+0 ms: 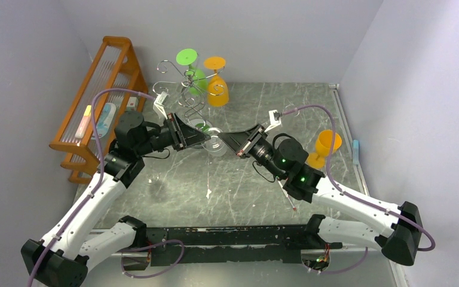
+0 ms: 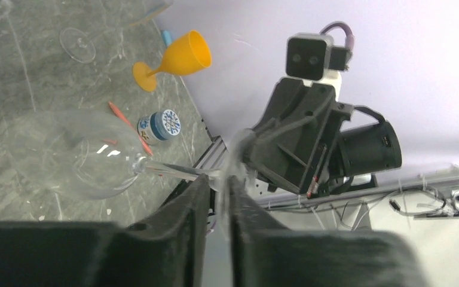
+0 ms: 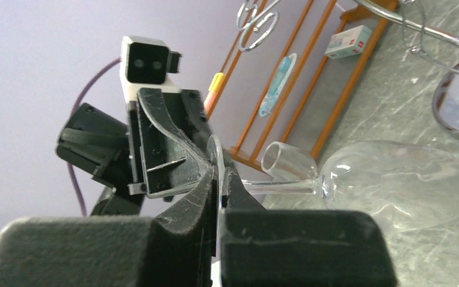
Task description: Place the wine glass upside down on the wine glass rack
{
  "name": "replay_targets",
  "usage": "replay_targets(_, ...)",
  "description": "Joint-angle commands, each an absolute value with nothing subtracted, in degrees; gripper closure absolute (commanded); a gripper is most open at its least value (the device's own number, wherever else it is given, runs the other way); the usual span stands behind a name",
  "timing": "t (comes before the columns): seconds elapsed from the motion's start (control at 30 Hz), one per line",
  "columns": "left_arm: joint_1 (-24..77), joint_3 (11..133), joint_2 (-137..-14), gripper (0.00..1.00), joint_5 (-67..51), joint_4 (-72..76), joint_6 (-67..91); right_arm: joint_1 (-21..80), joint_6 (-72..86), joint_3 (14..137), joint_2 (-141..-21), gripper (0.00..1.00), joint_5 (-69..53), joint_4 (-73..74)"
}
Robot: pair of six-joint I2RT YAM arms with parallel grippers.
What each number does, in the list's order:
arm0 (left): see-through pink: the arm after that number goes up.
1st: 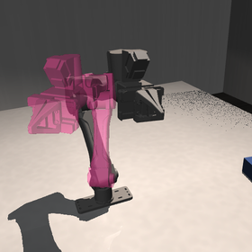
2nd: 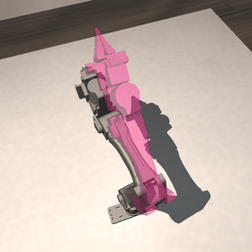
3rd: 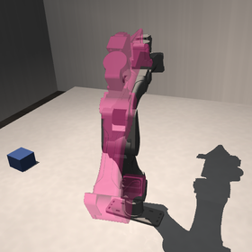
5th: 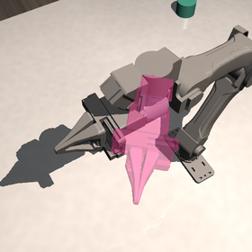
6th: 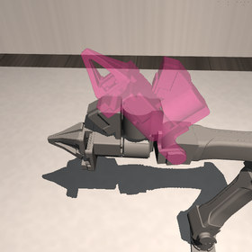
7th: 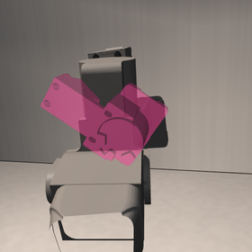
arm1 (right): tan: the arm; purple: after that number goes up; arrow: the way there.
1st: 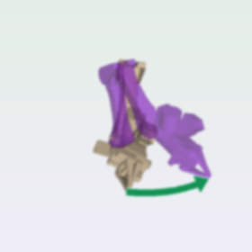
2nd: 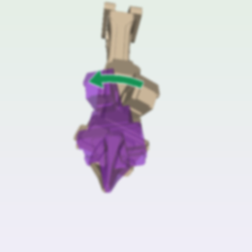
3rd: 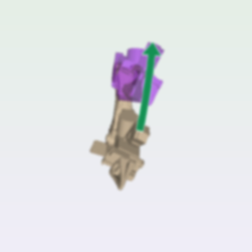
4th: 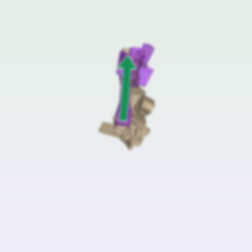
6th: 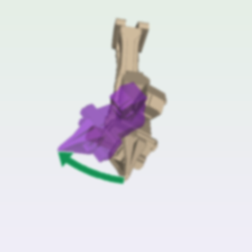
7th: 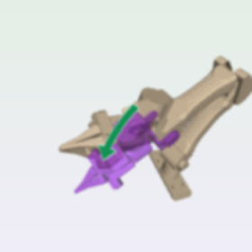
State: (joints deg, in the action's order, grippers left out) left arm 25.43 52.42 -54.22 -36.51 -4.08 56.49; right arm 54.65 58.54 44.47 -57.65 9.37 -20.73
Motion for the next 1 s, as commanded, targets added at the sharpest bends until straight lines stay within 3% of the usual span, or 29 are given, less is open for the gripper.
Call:
replay_targets(0.0, 25.3, 52.0, -54.0, 0.92, -38.6, -1.8, 57.7, 54.3, 57.0, 44.5, -57.7, 1.00, 8.7, -24.4)
replay_targets(0.1, 25.3, 51.2, -53.9, 0.95, -38.7, -0.8, 58.9, 54.3, 55.3, 44.3, -57.4, 1.00, 9.7, -23.2)
replay_targets(0.13, 25.3, 51.1, -53.9, 0.95, -38.8, -0.8, 59.4, 54.2, 54.5, 44.2, -57.1, 0.96, 10.4, -22.6)
replay_targets(0.3, 25.3, 51.3, -53.2, 0.95, -37.7, -1.3, 61.6, 53.9, 50.3, 42.0, -54.1, 0.45, 12.7, -22.5)
replay_targets(0.43, 25.3, 51.6, -52.2, 0.95, -35.9, -1.6, 64.2, 53.5, 44.9, 38.8, -51.0, 0.31, 13.2, -24.9)
replay_targets(0.6, 25.3, 51.1, -51.1, 0.95, -34.3, -1.4, 69.6, 53.4, 31.4, 33.5, -47.4, 0.27, 9.8, -31.2)
replay_targets(0.77, 25.3, 48.6, -50.9, 0.95, -36.2, 4.0, 77.8, 53.3, 17.4, 30.2, -47.1, 0.28, -0.5, -37.7)
replay_targets(0.97, 25.3, 50.0, -50.0, 0.95, -35.2, 0.5, 79.4, 53.3, 3.2, 32.9, -52.5, 0.32, -9.8, -37.1)
